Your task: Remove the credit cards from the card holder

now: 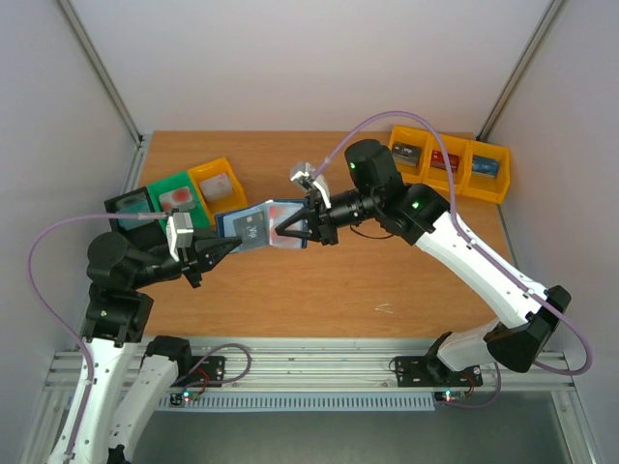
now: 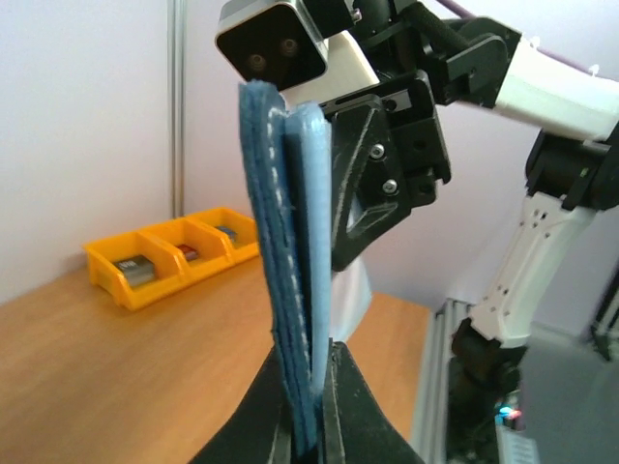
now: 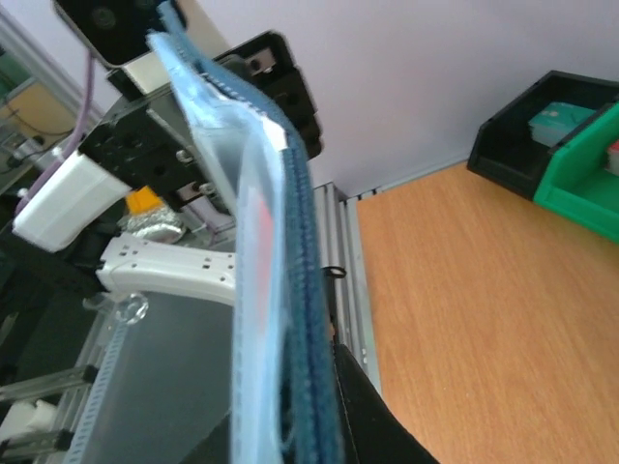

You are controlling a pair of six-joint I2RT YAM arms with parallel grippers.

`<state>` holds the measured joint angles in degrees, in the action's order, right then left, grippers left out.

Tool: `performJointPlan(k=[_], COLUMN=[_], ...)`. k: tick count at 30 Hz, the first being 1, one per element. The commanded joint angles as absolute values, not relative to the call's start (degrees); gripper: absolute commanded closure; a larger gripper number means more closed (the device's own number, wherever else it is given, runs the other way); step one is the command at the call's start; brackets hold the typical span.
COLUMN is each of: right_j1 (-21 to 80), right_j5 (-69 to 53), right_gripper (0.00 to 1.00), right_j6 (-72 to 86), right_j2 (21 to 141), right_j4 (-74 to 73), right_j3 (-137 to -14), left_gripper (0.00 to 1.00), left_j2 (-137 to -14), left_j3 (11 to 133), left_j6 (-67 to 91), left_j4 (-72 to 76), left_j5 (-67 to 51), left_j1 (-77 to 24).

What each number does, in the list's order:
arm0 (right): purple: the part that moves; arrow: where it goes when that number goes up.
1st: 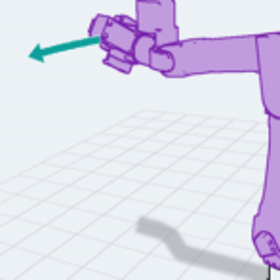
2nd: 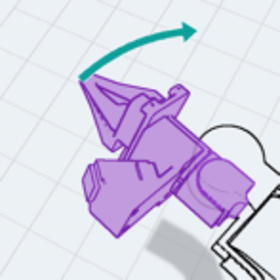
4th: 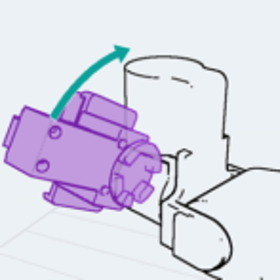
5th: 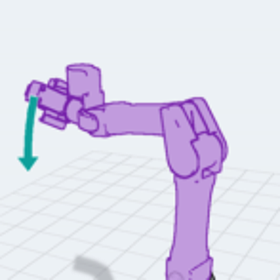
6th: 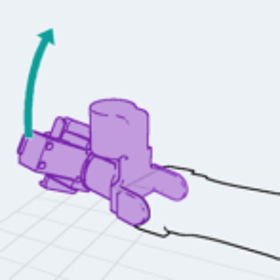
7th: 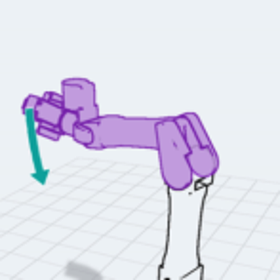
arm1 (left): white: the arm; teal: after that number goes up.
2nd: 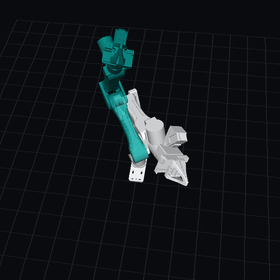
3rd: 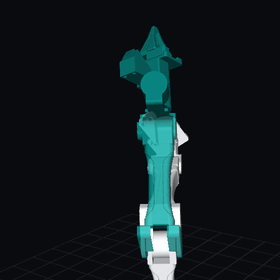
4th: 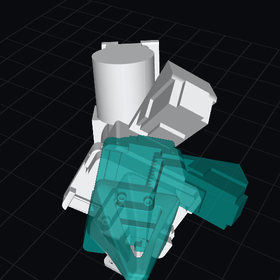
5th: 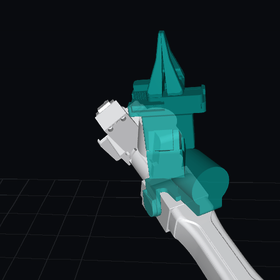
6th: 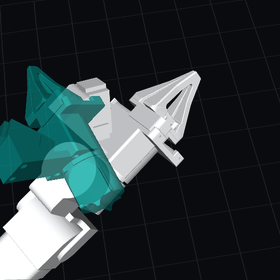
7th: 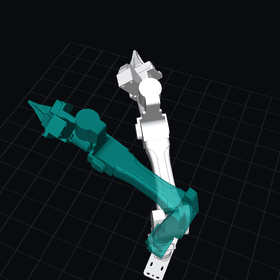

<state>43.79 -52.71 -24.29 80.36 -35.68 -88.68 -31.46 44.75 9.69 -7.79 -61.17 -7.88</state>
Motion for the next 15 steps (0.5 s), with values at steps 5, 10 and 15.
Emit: performJointPlan(k=[5, 10, 15], right_j1=[44.70, 47.74, 48.70], right_j5=[-40.41, -36.77, -43.14], right_gripper=[0.64, 0.35, 0.23], right_j6=[-18.45, -16.75, -16.76], right_j2=[82.94, 82.44, 82.68], right_j4=[-31.61, -25.59, -20.13], right_j3=[-90.68, -88.18, -85.84], left_gripper=[1.00, 1.00, 1.00], left_j2=[-31.08, -30.98, -30.83], left_j3=[43.84, 44.49, 44.16], left_j6=[9.17, 4.26, 7.59], left_j4=[-9.12, -13.08, -11.10], left_j5=[-58.57, -55.47, -54.77], left_j1=[-8.61, -8.61, -8.54])
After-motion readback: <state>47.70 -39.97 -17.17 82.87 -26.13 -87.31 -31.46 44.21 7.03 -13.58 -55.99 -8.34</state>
